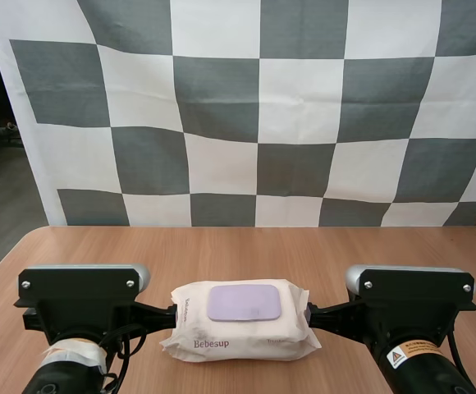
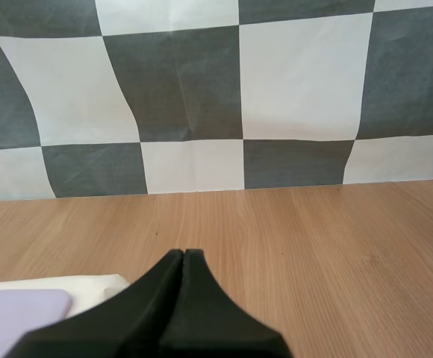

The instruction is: Open the wet wipes lid

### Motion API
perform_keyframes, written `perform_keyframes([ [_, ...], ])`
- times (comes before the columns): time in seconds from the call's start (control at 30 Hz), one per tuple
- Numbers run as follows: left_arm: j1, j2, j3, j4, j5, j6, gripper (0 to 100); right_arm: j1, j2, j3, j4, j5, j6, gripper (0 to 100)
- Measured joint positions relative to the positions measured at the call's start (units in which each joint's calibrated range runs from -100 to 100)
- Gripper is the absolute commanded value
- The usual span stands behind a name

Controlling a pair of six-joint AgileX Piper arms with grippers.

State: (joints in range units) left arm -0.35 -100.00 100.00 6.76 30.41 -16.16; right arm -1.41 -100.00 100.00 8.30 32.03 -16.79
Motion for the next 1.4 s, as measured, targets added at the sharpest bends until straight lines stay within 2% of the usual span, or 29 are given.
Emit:
perform_keyframes([
  [0.77, 0.0, 0.0, 0.0, 0.9, -0.6, 0.2, 0, 0.0, 0.0, 0.0, -0.1, 0.0, 0.0, 0],
  [0.87, 0.0, 0.0, 0.0, 4.6, -4.3, 2.6, 0, 0.0, 0.0, 0.0, -0.7, -2.9, -0.3, 0],
  [1.0, 0.0, 0.0, 0.0, 11.5, -14.5, 6.4, 0, 0.0, 0.0, 0.0, -4.4, -12.5, -0.3, 0],
  [1.1, 0.0, 0.0, 0.0, 13.3, -17.1, 7.4, 0, 0.0, 0.0, 0.0, -5.7, -15.7, -0.3, 0],
  [1.17, 0.0, 0.0, -0.2, 17.2, -23.1, 9.2, 0, 0.0, 0.0, 0.0, -9.2, -23.9, -1.7, 0],
  [1.2, 0.0, 0.0, -2.3, 21.9, -30.4, 9.8, 0, 0.0, 0.0, 0.0, -10.8, -28.4, -2.3, 0],
  [1.27, 0.0, 0.0, -6.0, 25.1, -36.4, 9.1, 0, 0.0, 0.0, 0.0, -13.4, -34.4, -3.0, 0],
  [1.4, 0.0, 0.6, -12.8, 27.5, -41.5, 9.5, 0, 0.0, 0.0, -2.3, -19.2, -44.4, -3.0, 0],
])
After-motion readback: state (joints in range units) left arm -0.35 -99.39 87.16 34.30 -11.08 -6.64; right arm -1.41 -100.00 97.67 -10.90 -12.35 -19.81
